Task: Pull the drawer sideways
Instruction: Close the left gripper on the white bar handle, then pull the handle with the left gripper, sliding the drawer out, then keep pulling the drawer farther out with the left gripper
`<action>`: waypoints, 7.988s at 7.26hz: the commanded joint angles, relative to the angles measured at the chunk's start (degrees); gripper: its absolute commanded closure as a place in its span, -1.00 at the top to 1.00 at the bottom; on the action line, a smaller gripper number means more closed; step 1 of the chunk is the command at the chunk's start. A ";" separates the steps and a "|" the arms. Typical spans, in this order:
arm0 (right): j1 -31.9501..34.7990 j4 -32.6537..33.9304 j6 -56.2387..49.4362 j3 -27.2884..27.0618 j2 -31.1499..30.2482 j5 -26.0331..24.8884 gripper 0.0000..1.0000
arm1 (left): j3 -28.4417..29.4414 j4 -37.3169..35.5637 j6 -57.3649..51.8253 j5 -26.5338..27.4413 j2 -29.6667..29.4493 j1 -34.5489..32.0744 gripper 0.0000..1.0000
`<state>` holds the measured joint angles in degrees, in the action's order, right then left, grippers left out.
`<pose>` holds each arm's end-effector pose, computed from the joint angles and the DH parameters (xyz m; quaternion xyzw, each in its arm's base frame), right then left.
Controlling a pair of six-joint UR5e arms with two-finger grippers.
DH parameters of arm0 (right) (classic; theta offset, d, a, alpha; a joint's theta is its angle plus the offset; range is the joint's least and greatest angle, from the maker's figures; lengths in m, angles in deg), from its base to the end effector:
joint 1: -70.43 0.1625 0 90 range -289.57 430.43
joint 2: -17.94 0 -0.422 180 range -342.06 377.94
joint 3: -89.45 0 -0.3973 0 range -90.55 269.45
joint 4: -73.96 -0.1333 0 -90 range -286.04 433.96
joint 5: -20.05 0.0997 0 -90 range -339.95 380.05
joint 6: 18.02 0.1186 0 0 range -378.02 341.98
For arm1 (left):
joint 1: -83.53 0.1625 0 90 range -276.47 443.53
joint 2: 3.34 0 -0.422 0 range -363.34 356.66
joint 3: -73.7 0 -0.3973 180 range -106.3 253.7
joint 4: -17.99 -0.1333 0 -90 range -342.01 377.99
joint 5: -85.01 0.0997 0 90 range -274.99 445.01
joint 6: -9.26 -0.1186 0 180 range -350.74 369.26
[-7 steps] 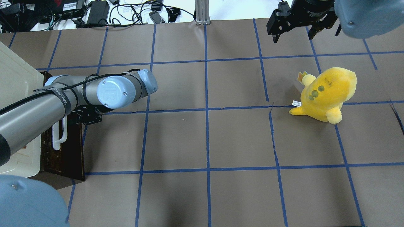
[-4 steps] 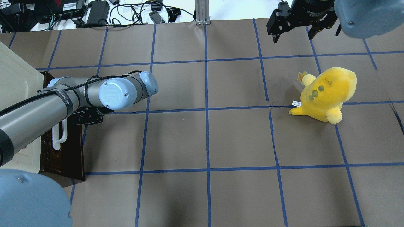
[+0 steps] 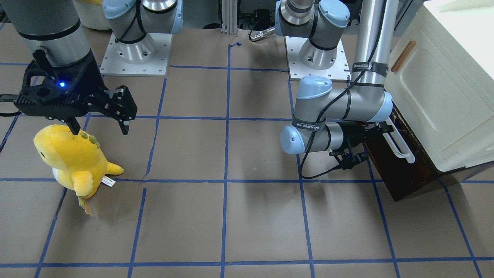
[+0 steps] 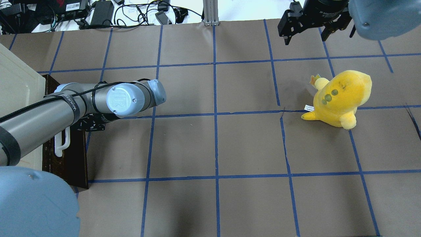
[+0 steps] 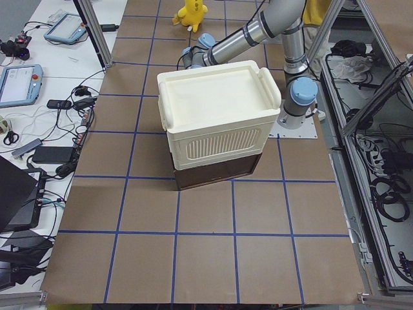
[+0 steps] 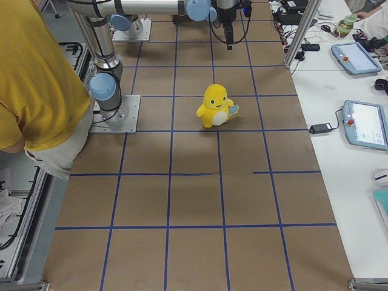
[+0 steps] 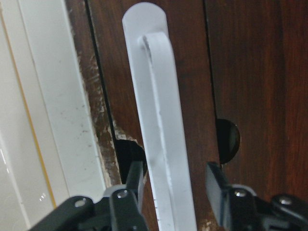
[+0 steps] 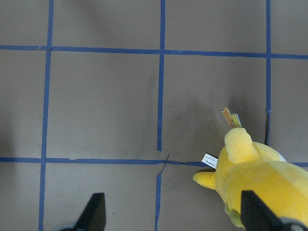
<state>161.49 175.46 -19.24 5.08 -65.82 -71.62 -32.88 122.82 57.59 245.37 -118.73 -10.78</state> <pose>0.1402 -0.5609 0.4802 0.0184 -0.9952 0.0949 0.0146 -0.0589 -0.4945 0.1728 -0.0154 0.7693 0.1237 0.6266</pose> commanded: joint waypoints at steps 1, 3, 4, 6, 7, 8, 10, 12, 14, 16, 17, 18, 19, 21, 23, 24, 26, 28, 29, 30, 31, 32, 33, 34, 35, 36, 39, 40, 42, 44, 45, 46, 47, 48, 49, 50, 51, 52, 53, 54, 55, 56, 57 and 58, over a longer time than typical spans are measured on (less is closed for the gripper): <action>0.00 -0.08 0.00 0.00 0.00 0.00 1.00 | -0.20 0.64 0.01 0.30 -0.36 0.00 -0.10; 0.00 0.01 0.00 0.00 0.00 0.00 1.00 | -0.03 0.64 0.01 0.30 -0.36 0.00 -0.10; 0.00 0.01 0.00 0.00 0.00 0.00 1.00 | -0.03 0.73 0.01 0.30 -0.36 0.00 -0.24; 0.00 0.01 0.00 0.00 0.00 0.00 1.00 | -0.03 0.73 0.09 0.30 -0.36 -0.17 -0.50; 0.00 0.01 0.00 0.00 0.00 0.00 1.00 | 0.23 0.73 0.01 0.30 -0.19 -0.18 -0.50; 0.00 -0.08 0.00 0.00 0.00 0.00 1.00 | 0.23 0.73 0.09 0.30 -0.10 -0.26 -0.53; 0.00 0.01 0.00 0.00 0.00 0.00 1.00 | 0.32 0.64 0.01 0.30 0.17 -0.61 -0.52; 0.00 0.01 0.00 0.00 0.00 0.00 1.00 | 0.23 0.64 0.09 0.30 0.17 -0.79 -0.52; 0.00 0.01 0.00 0.00 0.00 0.00 1.00 | 0.23 0.64 0.18 0.30 -0.10 -0.97 -0.52; 0.00 0.01 0.00 0.00 0.00 0.00 1.00 | 0.23 0.64 0.09 0.30 -0.18 -1.14 -0.53; 0.00 0.01 0.00 0.00 0.00 0.00 1.00 | 0.15 0.64 0.09 0.30 -0.10 -1.14 -0.54; 0.00 0.01 0.00 0.00 0.00 0.09 1.00 | 0.15 0.64 0.18 0.30 -0.18 -1.23 -0.54; 0.00 -0.08 0.00 0.00 0.00 0.00 1.00 | 0.15 0.64 0.09 0.30 -0.18 -1.84 -0.54; 0.00 0.01 0.00 0.00 0.00 0.00 1.00 | 0.15 0.64 0.09 0.30 -0.09 -2.28 -0.54; 0.00 0.01 0.00 0.00 0.00 0.00 1.00 | 0.23 0.64 0.09 0.30 -0.27 -3.07 -0.54; 0.00 0.01 0.00 0.00 0.00 0.00 1.00 | 0.23 0.64 0.09 0.30 -0.27 -3.16 -0.53; 0.00 0.01 0.00 0.00 0.00 0.00 1.00 | 0.32 0.64 0.01 0.30 -0.36 -3.86 -0.53; 0.00 -0.08 0.00 0.00 0.00 0.00 1.00 | 0.32 0.64 0.01 0.30 -0.27 -4.74 -0.54; 0.00 0.01 0.00 0.00 0.00 0.00 1.00 | 0.32 0.64 0.01 0.30 -0.18 -5.01 -0.53; 0.00 0.01 0.00 0.00 0.00 0.00 1.00 | 0.32 0.64 0.01 0.30 -0.18 -5.10 -0.54; 0.00 0.01 0.00 0.00 0.00 0.00 1.00 | 0.32 0.64 0.01 0.30 -0.18 -5.53 -0.54; 0.00 0.01 0.00 0.00 0.00 0.00 1.00 | 0.32 0.55 -0.08 0.30 -0.18 -5.88 -0.53; 0.00 0.01 0.00 0.00 0.00 0.00 1.00 | 0.32 0.55 -0.08 0.30 -0.18 -5.89 -0.53; 0.00 0.01 0.00 0.00 0.00 0.00 1.00 | 0.32 0.64 -0.08 0.30 -0.18 -6.06 -0.53; 0.00 0.01 0.00 0.00 0.00 0.00 1.00 | 0.32 0.55 -0.08 0.30 -0.18 -6.41 -0.53; 0.00 0.01 0.00 0.00 0.00 0.00 1.00 | 0.32 0.55 -0.08 0.30 -0.18 -6.50 -0.53; 0.00 0.01 0.00 0.00 0.00 0.00 1.00 | 0.50 0.11 -0.08 -0.05 -0.27 -7.38 -0.53; 0.00 0.01 0.00 0.00 0.00 0.00 1.00 | 0.50 0.20 -0.08 -0.40 -0.10 -7.56 -0.53; 0.00 0.01 0.00 0.00 0.00 0.00 1.00 | 0.50 0.20 -0.08 -0.40 -0.18 -8.17 -0.53; 0.00 -0.08 0.00 0.00 0.00 0.00 1.00 | 0.50 0.11 -0.08 -0.23 -0.27 -8.17 -0.53; 0.00 0.01 0.00 0.00 0.00 0.00 1.00 | 0.58 0.11 -0.08 -0.05 -0.36 -8.17 -0.53; 0.00 0.01 0.00 0.00 0.00 0.00 1.00 | 0.59 0.29 -0.17 0.21 -0.27 -8.17 -0.52; 0.00 0.01 0.00 0.00 0.00 0.00 1.00 | 0.67 0.20 -0.17 0.21 -0.36 -8.17 -0.52; 0.00 -0.08 0.00 0.00 0.00 0.00 1.00 | 0.59 0.29 -0.17 0.13 -0.36 -8.17 -0.52; 0.00 0.01 0.00 0.00 0.00 0.00 1.00 | 0.59 0.20 -0.17 0.21 -0.19 -8.17 -0.52; 0.00 -0.08 0.00 0.00 0.00 0.00 1.00 | 0.59 0.29 -0.08 -0.05 -0.27 -8.17 -0.52; 0.00 0.01 0.00 0.00 0.00 0.00 1.00 | 0.59 0.55 -0.08 0.12 -0.27 -8.17 -0.52; 0.00 0.01 0.00 0.00 0.00 0.00 1.00 | 0.59 0.55 0.09 -0.22 -0.36 -8.17 -0.53; 0.00 0.01 0.00 0.00 0.00 0.00 1.00 | 0.59 0.47 0.09 -0.23 -0.36 -8.17 -0.54; 0.00 0.01 0.00 0.00 0.00 0.00 1.00 | 0.59 0.46 0.01 -0.14 -0.36 -8.35 -0.55; 0.00 0.01 0.00 0.00 0.00 0.00 1.00 | 0.59 0.55 -0.08 -0.05 -0.36 -8.35 -0.56; 0.00 0.01 0.00 0.00 0.00 0.00 1.00 | 0.59 0.55 -0.08 0.04 -0.36 -8.44 -0.57; 0.00 0.01 0.00 0.00 0.00 0.00 1.00 | 0.59 0.73 -0.17 0.13 -0.45 -9.13 -0.57; 0.00 0.01 0.00 0.00 0.00 0.00 1.00 | 0.59 0.64 -0.08 0.13 -0.45 -9.31 -0.57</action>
<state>161.49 175.47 -19.24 5.07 -65.82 -71.62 -32.30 123.45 57.48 245.46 -119.15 -19.71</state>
